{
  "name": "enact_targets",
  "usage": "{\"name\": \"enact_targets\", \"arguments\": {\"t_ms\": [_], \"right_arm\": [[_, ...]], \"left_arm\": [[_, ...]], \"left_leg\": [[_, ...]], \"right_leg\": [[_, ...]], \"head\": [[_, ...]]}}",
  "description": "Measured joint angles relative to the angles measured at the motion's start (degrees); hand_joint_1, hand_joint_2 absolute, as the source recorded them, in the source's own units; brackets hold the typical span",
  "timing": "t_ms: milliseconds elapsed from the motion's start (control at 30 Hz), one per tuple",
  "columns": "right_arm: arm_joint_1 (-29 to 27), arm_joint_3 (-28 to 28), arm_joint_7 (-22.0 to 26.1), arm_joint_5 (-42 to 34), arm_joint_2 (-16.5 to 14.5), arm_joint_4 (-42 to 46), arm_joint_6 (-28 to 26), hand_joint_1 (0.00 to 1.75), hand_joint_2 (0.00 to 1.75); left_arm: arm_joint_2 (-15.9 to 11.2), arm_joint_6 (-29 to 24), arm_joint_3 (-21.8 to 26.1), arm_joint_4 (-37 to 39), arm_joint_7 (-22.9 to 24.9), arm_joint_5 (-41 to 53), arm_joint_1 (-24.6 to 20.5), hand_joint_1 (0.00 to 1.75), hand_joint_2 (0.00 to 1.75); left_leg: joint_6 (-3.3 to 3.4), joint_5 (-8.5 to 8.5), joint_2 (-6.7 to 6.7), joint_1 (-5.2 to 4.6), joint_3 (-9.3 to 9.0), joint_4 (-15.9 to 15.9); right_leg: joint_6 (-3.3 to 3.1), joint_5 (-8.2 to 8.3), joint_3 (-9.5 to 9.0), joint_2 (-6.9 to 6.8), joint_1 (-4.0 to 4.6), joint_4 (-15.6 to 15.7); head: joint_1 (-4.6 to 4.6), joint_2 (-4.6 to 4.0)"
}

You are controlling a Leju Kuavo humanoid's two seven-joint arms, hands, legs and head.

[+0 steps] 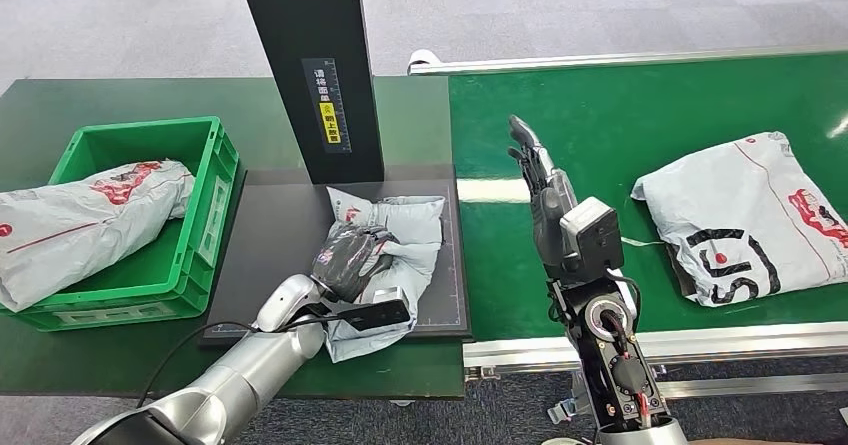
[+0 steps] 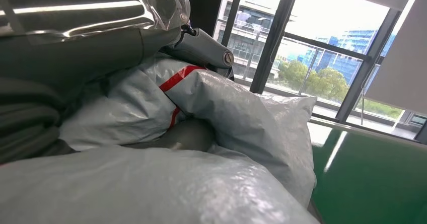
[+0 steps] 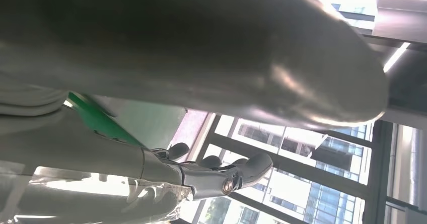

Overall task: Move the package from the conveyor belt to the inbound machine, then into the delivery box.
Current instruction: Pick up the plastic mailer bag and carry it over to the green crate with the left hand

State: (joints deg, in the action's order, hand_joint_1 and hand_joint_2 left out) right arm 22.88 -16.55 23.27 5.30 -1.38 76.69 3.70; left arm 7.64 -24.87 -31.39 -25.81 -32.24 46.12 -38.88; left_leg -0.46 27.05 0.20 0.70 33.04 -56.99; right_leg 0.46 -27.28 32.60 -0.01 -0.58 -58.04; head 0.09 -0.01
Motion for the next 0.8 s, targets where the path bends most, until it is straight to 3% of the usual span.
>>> {"name": "enact_targets", "arguments": {"t_ms": [267,467,633,800], "right_arm": [[-0.19,0.01,0.01,-0.01,0.0,0.01,-0.03,0.0,0.0],[-1.17,0.49,0.01,-0.02,0.05,0.69,-0.51,0.0,0.0],[-2.84,1.48,0.44,-0.2,0.77,1.04,-0.96,0.0,0.0],[-4.76,2.62,1.2,-0.62,1.97,1.45,-2.06,0.0,0.0]], "left_arm": [[-0.04,-0.56,-0.02,0.0,-0.03,-0.02,0.01,1.75,1.75],[-1.06,-6.55,-0.08,-0.83,-0.63,-1.17,0.01,1.75,1.75],[-4.83,-11.12,0.94,-8.23,2.1,0.17,-0.19,1.75,1.75],[-10.62,-12.92,6.0,-20.3,11.03,11.59,-1.16,1.75,1.75]], "left_leg": [[0.0,0.0,0.01,0.0,-0.01,0.0],[0.0,0.0,0.07,0.01,0.02,0.0],[-0.01,-0.01,0.09,0.03,0.21,0.0],[-0.01,-0.01,0.14,0.04,0.41,0.0]], "right_leg": [[0.0,0.0,-0.01,0.0,0.0,0.0],[-0.01,0.0,0.08,0.02,0.01,0.0],[-0.02,0.01,0.3,0.03,0.04,-0.02],[-0.02,0.01,0.49,0.05,0.06,-0.04]], "head": [[0.0,-0.01],[0.01,-0.01],[-0.01,-0.02],[0.02,0.0]]}}
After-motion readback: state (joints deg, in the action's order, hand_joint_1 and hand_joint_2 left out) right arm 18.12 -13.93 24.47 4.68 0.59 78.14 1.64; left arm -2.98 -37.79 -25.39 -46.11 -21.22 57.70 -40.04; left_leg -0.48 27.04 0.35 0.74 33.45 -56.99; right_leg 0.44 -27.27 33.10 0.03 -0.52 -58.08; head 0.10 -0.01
